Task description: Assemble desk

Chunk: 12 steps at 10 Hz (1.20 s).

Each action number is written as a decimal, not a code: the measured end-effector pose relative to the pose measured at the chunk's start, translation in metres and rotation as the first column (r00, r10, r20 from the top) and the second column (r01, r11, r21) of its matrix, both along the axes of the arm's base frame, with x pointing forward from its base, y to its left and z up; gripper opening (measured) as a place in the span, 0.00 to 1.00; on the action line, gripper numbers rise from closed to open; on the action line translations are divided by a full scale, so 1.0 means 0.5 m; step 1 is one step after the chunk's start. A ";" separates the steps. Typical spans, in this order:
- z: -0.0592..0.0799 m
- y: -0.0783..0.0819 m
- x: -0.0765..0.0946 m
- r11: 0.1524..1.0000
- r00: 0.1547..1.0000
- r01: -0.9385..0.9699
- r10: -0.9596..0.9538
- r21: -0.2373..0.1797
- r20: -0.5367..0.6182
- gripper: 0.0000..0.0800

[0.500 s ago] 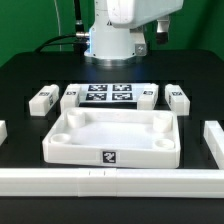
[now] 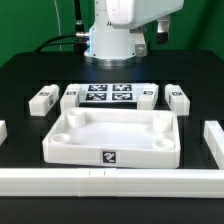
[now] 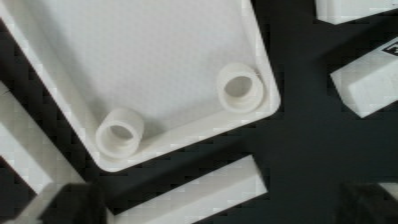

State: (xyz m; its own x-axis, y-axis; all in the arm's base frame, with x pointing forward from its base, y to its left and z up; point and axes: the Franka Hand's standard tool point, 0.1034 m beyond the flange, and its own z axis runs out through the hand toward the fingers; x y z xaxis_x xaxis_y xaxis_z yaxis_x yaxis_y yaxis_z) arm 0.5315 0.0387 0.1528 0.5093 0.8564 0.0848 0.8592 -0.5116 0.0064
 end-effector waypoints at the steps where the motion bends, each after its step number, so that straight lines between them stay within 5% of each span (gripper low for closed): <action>1: -0.003 -0.004 -0.001 1.000 1.000 -0.017 0.017 -0.002 0.000 0.81; 5: -0.059 -0.062 -0.039 0.942 0.943 -0.332 0.332 -0.043 -0.001 0.81; 9: -0.059 -0.065 -0.037 0.944 0.945 -0.328 0.328 -0.043 -0.001 0.81; 12: -0.131 -0.115 -0.058 0.919 0.920 -0.390 0.392 -0.053 0.016 0.81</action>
Offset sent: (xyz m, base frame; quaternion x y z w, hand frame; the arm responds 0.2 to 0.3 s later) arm -0.0172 -0.0209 -0.0217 0.0082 -0.0270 -0.2203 0.9750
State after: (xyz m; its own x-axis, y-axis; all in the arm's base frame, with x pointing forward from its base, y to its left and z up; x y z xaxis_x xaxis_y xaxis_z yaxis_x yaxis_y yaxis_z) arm 0.5024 -0.0189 0.0873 0.1313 0.9902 0.0471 0.9899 -0.1336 0.0476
